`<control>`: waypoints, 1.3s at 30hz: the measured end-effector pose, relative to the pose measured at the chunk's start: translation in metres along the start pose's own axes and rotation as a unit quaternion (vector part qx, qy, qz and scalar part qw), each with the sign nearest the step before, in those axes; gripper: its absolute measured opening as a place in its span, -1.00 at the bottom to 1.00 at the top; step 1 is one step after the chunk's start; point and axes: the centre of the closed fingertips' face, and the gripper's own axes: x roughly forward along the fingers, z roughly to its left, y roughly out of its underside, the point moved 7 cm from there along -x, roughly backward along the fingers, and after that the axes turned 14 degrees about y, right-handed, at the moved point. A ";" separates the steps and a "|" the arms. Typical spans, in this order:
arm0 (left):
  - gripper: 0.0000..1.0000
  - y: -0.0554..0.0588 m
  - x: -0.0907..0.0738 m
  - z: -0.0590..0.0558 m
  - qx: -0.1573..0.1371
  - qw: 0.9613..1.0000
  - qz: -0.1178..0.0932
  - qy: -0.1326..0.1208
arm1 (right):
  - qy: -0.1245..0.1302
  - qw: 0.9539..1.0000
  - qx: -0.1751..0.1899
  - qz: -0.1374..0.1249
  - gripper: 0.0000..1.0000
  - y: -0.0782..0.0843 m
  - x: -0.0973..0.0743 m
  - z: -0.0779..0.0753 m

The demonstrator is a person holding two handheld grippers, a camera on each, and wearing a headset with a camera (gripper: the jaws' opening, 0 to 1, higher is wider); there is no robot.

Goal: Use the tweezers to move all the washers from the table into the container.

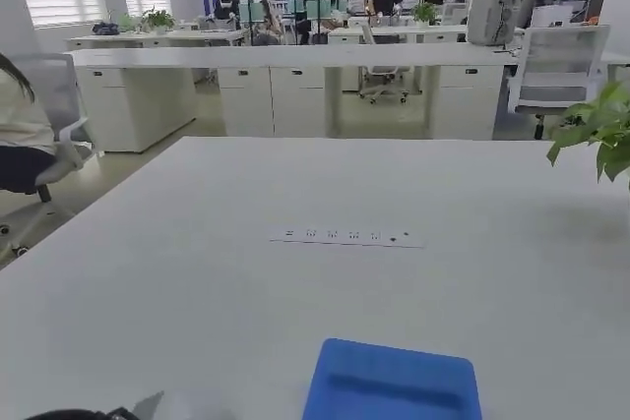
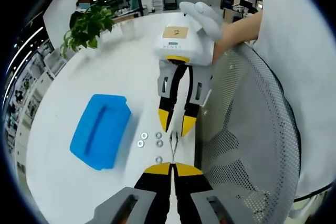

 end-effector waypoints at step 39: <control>-1.00 -0.018 -0.020 0.012 0.027 1.000 0.007 -0.013 | -0.014 0.997 -0.018 -0.068 -0.86 -0.044 0.038 -0.002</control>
